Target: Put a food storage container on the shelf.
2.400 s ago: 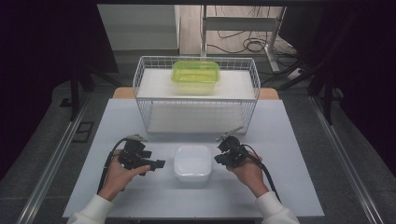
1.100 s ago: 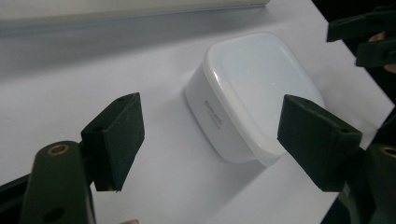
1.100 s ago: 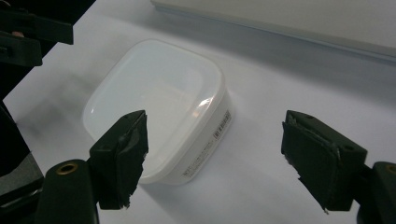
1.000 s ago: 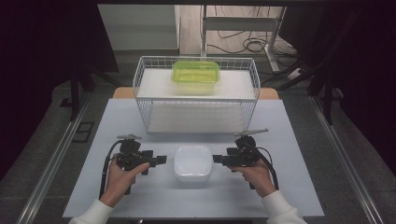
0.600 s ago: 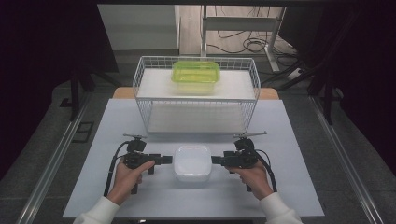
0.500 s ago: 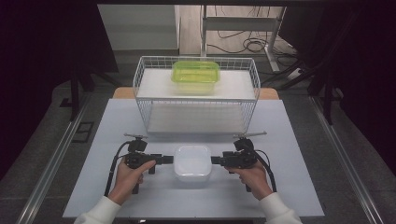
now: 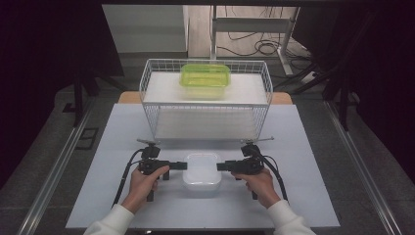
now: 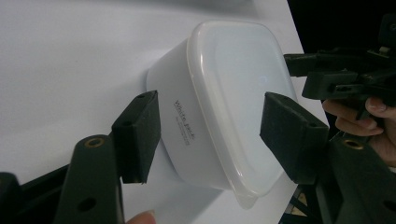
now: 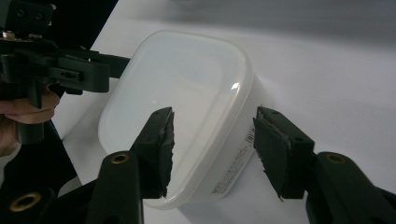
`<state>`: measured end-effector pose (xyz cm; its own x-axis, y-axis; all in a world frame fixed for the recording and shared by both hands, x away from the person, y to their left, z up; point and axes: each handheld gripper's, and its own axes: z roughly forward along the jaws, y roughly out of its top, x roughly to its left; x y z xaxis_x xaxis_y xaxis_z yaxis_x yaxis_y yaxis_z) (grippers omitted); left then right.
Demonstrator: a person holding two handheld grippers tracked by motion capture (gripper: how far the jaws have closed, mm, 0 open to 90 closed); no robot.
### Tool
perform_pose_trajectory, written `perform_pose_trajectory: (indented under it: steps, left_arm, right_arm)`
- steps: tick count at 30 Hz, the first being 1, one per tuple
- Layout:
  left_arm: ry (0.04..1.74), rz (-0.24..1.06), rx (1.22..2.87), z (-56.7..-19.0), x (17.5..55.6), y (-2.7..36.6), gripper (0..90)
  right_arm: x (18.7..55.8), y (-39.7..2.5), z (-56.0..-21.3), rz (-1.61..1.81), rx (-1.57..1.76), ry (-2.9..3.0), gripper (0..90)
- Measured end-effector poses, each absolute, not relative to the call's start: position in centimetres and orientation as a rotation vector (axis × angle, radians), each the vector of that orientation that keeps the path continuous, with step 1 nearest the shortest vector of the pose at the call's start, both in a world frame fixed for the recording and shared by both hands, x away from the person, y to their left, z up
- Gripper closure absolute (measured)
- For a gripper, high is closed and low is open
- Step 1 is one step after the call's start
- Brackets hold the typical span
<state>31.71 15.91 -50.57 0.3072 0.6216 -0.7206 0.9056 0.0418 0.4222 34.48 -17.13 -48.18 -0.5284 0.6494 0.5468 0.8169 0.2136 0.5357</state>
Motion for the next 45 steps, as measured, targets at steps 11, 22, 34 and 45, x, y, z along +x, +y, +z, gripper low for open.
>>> perform_pose_trajectory:
  steps: [11,22,34,45]
  left_arm:
    - [1.401,-0.491,1.615,-51.3,31.6,15.8,51.6]
    - [1.397,-0.433,1.611,-50.7,30.9,15.8,70.5]
    - [1.382,-0.363,1.604,-49.7,30.1,15.9,76.9]
    - [1.344,-0.301,1.618,-48.9,29.7,15.6,77.3]
  right_arm:
    - [34.5,-16.9,-49.0,-1.183,-1.399,-2.22,58.3]
    - [34.3,-17.3,-49.0,-1.187,-1.454,-2.111,68.7]
    - [33.6,-17.8,-48.0,-1.233,-1.426,-2.106,77.0]
    - [33.3,-17.9,-47.0,-1.294,-1.377,-2.184,79.1]
